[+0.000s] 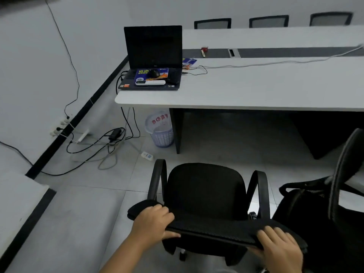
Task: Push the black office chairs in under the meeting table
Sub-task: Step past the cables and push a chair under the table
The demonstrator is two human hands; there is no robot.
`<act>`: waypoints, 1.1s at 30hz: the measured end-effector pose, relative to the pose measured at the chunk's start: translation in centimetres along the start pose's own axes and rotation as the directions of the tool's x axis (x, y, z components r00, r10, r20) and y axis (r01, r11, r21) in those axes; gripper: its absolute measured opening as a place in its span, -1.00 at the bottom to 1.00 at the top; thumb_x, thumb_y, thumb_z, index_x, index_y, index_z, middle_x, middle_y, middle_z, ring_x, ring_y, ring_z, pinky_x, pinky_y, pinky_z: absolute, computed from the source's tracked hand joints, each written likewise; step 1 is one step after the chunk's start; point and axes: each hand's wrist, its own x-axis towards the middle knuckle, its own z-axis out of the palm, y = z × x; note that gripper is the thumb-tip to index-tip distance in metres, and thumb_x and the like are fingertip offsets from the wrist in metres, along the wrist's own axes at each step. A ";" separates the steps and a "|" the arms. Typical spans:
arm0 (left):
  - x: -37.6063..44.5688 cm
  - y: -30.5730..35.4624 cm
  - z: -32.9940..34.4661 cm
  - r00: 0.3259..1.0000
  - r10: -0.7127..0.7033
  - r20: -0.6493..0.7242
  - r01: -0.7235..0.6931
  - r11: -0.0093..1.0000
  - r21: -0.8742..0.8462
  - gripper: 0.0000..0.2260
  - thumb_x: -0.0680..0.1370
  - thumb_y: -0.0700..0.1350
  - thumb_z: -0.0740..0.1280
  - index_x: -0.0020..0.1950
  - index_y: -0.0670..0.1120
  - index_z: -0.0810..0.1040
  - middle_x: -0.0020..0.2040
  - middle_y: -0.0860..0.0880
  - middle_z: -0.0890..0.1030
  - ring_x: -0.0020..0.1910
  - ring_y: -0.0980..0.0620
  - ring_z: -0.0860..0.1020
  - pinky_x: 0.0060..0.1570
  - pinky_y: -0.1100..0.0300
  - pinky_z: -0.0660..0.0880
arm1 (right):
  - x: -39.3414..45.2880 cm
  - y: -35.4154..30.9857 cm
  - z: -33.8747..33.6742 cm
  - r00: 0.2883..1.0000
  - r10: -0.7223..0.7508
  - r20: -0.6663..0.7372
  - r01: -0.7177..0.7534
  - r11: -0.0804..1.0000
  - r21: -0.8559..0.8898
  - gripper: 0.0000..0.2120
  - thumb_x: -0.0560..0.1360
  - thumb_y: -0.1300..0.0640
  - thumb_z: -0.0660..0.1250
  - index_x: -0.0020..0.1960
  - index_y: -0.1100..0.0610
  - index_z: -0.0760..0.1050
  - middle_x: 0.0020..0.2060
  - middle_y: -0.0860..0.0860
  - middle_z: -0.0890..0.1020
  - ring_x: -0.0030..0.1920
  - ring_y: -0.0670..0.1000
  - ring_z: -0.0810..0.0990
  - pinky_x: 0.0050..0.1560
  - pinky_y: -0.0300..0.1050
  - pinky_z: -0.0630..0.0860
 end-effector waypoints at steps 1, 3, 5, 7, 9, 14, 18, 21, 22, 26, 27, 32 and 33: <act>0.8 -0.7 0.1 1.000 0.005 0.003 -0.005 1.000 -0.001 -0.54 0.27 0.36 0.00 -0.45 0.09 0.51 -0.50 0.19 0.46 -0.51 0.23 0.42 -0.54 0.42 0.30 | 0.6 0.0 0.4 1.000 0.001 0.000 -0.001 1.000 -0.011 -0.55 0.53 -0.19 0.00 -0.36 0.08 0.35 -0.54 0.07 0.45 -0.52 0.10 0.45 -0.35 -0.09 0.17; 2.5 -2.0 0.4 0.999 0.031 0.012 -0.031 1.000 -0.002 -0.55 0.27 0.36 0.00 -0.44 0.09 0.52 -0.49 0.19 0.46 -0.51 0.22 0.43 -0.53 0.41 0.30 | 1.9 0.2 1.5 1.000 -0.006 0.007 0.006 1.000 -0.023 -0.56 0.53 -0.19 0.00 -0.36 0.08 0.33 -0.54 0.07 0.45 -0.52 0.11 0.45 -0.35 -0.07 0.16; 4.2 -3.4 0.8 0.999 0.048 0.017 -0.048 0.999 0.001 -0.55 0.27 0.36 0.00 -0.44 0.09 0.52 -0.49 0.18 0.46 -0.50 0.22 0.43 -0.53 0.41 0.31 | 3.2 0.2 2.5 1.000 0.015 0.007 -0.015 1.000 -0.018 -0.47 0.53 -0.18 0.00 -0.44 0.12 0.40 -0.54 0.07 0.45 -0.53 0.10 0.45 -0.35 -0.08 0.16; 5.9 -4.8 1.1 0.997 0.073 0.024 -0.073 0.997 0.003 -0.54 0.26 0.36 0.00 -0.44 0.09 0.52 -0.48 0.18 0.46 -0.50 0.23 0.43 -0.53 0.41 0.30 | 4.4 0.1 3.3 0.999 0.047 0.014 -0.047 0.998 -0.029 -0.44 0.53 -0.17 0.00 -0.47 0.14 0.41 -0.54 0.07 0.44 -0.53 0.10 0.46 -0.35 -0.09 0.16; 7.6 -6.2 1.4 0.995 0.093 0.034 -0.093 0.996 -0.002 -0.55 0.26 0.37 0.00 -0.44 0.10 0.52 -0.48 0.19 0.46 -0.49 0.23 0.43 -0.53 0.41 0.29 | 5.6 -0.1 4.1 0.997 0.076 0.013 -0.075 0.996 -0.046 -0.47 0.52 -0.17 0.02 -0.46 0.13 0.38 -0.55 0.07 0.42 -0.54 0.09 0.44 -0.36 -0.10 0.16; 11.8 -9.7 2.2 0.989 0.146 0.035 -0.146 0.989 -0.019 -0.55 0.27 0.37 0.00 -0.43 0.11 0.51 -0.47 0.19 0.46 -0.49 0.23 0.42 -0.52 0.41 0.30 | 9.0 0.1 6.6 0.998 0.061 0.015 -0.060 0.995 -0.079 -0.48 0.53 -0.14 0.00 -0.47 0.11 0.40 -0.56 0.04 0.44 -0.55 0.06 0.46 -0.36 -0.10 0.16; 15.4 -12.6 2.9 0.984 0.180 0.016 -0.179 0.983 -0.041 -0.54 0.26 0.39 -0.01 -0.45 0.10 0.50 -0.49 0.18 0.45 -0.50 0.23 0.42 -0.54 0.41 0.31 | 11.5 0.2 8.9 0.990 0.096 0.100 -0.090 0.994 -0.063 -0.42 0.54 -0.14 -0.08 -0.45 0.10 0.48 -0.52 0.03 0.50 -0.52 0.05 0.50 -0.46 -0.15 0.33; 18.4 -15.0 3.2 0.975 0.220 0.014 -0.219 0.975 -0.044 -0.54 0.27 0.38 -0.01 -0.46 0.10 0.49 -0.50 0.18 0.44 -0.51 0.23 0.41 -0.55 0.41 0.30 | 13.8 -0.2 9.9 0.962 0.148 0.228 -0.136 0.989 -0.065 -0.61 0.40 -0.07 0.07 -0.44 0.10 0.49 -0.51 0.04 0.52 -0.52 0.03 0.51 -0.53 -0.19 0.40; 19.3 -15.8 3.3 0.972 0.235 0.010 -0.234 0.971 -0.044 -0.54 0.27 0.38 -0.02 -0.46 0.10 0.49 -0.50 0.18 0.44 -0.51 0.23 0.40 -0.55 0.41 0.30 | 14.6 -0.5 10.0 0.949 0.172 0.266 -0.159 0.985 -0.069 -0.68 0.31 -0.06 0.11 -0.45 0.10 0.48 -0.51 0.04 0.51 -0.52 0.02 0.50 -0.52 -0.20 0.40; 22.5 -18.6 3.6 0.955 0.297 -0.003 -0.297 0.954 -0.051 -0.54 0.27 0.38 -0.03 -0.46 0.09 0.48 -0.49 0.17 0.44 -0.50 0.22 0.41 -0.54 0.39 0.30 | 16.8 -1.6 11.2 0.937 0.203 0.283 -0.186 0.979 -0.088 -0.76 0.24 -0.02 0.10 -0.45 0.08 0.45 -0.52 0.02 0.49 -0.53 -0.03 0.46 -0.48 -0.24 0.37; 23.0 -19.2 3.7 0.952 0.307 -0.001 -0.307 0.950 -0.050 -0.53 0.27 0.38 -0.03 -0.46 0.09 0.48 -0.49 0.17 0.44 -0.50 0.22 0.41 -0.54 0.39 0.30 | 17.1 -1.7 11.5 0.939 0.215 0.268 -0.197 0.976 -0.091 -0.70 0.31 0.00 0.06 -0.45 0.08 0.46 -0.52 0.03 0.49 -0.53 -0.01 0.47 -0.48 -0.24 0.38; 24.9 -21.3 4.7 0.953 0.303 -0.004 -0.302 0.950 -0.078 -0.54 0.26 0.39 0.00 -0.46 0.09 0.48 -0.49 0.17 0.43 -0.50 0.22 0.40 -0.55 0.38 0.31 | 20.3 -1.9 12.3 0.953 0.192 0.233 -0.166 0.978 -0.129 -0.76 0.27 -0.07 0.11 -0.37 0.05 0.45 -0.53 0.01 0.48 -0.53 -0.01 0.48 -0.40 -0.25 0.25; 25.3 -21.4 4.9 0.954 0.301 -0.005 -0.300 0.950 -0.086 -0.55 0.25 0.39 0.01 -0.47 0.09 0.47 -0.50 0.17 0.42 -0.50 0.21 0.40 -0.55 0.38 0.31 | 21.0 -1.6 12.5 0.952 0.206 0.227 -0.174 0.973 -0.155 -0.75 0.24 -0.07 0.12 -0.40 0.06 0.47 -0.53 0.02 0.48 -0.52 0.00 0.48 -0.38 -0.20 0.23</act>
